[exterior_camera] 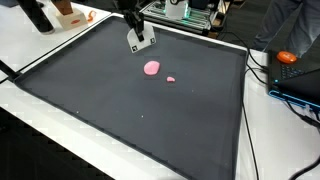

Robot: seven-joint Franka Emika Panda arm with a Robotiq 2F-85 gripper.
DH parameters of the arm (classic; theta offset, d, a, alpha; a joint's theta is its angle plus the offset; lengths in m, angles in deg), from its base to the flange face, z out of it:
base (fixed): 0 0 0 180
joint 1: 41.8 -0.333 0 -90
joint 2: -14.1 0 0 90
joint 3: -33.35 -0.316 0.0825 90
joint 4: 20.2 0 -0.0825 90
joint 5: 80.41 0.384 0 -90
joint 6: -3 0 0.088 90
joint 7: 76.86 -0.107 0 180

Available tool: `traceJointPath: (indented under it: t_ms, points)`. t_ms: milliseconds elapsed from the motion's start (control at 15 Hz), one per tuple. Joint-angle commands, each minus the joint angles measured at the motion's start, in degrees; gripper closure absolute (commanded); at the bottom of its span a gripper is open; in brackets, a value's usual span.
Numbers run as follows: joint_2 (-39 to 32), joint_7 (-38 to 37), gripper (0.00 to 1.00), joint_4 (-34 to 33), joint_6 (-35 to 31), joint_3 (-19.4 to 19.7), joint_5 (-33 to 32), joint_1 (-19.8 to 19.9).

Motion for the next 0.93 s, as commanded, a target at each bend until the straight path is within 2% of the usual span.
traceJointPath:
  t_ms: [0, 867]
  points:
    - [2.1, 1.0, 0.99, 2.8, -1.3, 0.3, -0.5, -0.4]
    - [2.7, -1.6, 0.99, 2.1, 0.2, 0.3, -12.8, -2.0]
